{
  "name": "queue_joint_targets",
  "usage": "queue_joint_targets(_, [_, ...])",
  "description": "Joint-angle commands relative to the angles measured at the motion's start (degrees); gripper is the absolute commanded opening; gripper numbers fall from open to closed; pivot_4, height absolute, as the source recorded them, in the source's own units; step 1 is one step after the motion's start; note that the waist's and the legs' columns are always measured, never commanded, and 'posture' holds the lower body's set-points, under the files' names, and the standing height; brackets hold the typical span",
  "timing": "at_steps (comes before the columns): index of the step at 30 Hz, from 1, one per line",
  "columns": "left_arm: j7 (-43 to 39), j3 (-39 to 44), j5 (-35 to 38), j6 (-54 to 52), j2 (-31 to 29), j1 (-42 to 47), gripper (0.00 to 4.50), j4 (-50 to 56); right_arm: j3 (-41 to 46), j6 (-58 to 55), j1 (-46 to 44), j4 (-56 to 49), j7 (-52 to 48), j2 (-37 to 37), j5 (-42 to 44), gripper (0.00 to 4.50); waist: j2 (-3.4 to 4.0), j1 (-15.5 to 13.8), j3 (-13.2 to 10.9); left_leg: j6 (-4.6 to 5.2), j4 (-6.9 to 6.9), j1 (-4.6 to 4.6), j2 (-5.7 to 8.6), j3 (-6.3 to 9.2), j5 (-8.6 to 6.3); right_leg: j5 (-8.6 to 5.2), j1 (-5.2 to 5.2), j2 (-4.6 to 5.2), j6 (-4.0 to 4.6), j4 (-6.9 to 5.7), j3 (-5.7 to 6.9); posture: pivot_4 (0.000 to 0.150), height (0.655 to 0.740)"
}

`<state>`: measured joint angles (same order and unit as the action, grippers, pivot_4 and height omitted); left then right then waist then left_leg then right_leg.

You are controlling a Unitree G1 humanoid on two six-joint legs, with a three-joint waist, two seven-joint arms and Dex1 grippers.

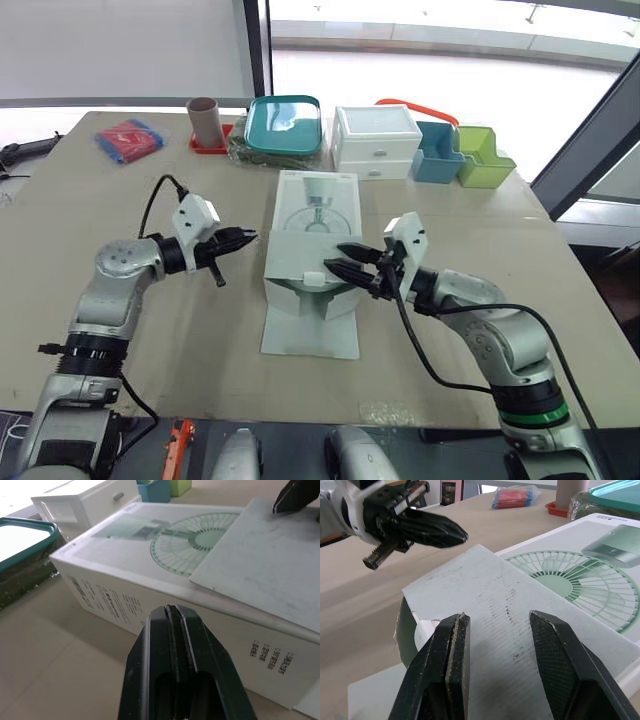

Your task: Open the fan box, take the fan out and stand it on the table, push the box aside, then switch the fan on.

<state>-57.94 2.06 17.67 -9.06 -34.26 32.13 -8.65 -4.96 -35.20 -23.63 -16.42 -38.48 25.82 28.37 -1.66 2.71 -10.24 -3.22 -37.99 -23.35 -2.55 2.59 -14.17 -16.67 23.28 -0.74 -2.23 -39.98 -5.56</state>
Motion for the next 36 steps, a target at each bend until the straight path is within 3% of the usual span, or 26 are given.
queue_joint_targets(1, [-1.11, 2.61, 4.57, -3.04, -1.29, 1.73, 0.0, 5.81, 0.0, 0.21, -0.93, -0.95, 0.05, -0.37, -0.26, 2.16, 0.0, 0.0, 0.0, 0.0, 0.0, 0.0, 0.0, 0.0, 0.0, 0.0, 0.0, 0.0, 0.0, 0.0, 0.0, 0.15, 0.74])
queue_joint_targets(7, [-2.42, -2.34, 5.68, -6.05, 1.34, 2.21, 0.0, 9.06, 0.0, 0.21, -0.61, -1.73, -0.11, -0.65, -0.64, 2.16, 0.01, 0.0, -0.01, 0.0, 0.0, 0.01, 0.01, -0.01, 0.0, 0.0, -0.01, -0.01, 0.0, 0.0, 0.0, 0.15, 0.74])
queue_joint_targets(23, [-4.09, -8.48, -1.43, -0.01, 5.2, 4.44, 0.0, -3.83, 1.87, -2.78, -0.08, -7.88, 0.83, 1.25, 0.82, 2.16, 0.02, 0.0, -0.01, 0.0, 0.01, 0.04, 0.02, -0.03, 0.0, 0.01, -0.02, -0.03, 0.02, 0.0, -0.04, 0.15, 0.74])
queue_joint_targets(36, [-2.93, -7.9, -1.91, 1.74, 6.33, 4.2, 0.0, -4.57, 0.27, -16.14, -2.39, -18.57, -2.27, 12.69, 6.38, 2.16, 0.02, -0.05, -0.02, 0.0, 0.0, 0.04, 0.04, -0.01, 0.0, 0.0, -0.05, -0.02, 0.01, 0.0, -0.03, 0.15, 0.74])
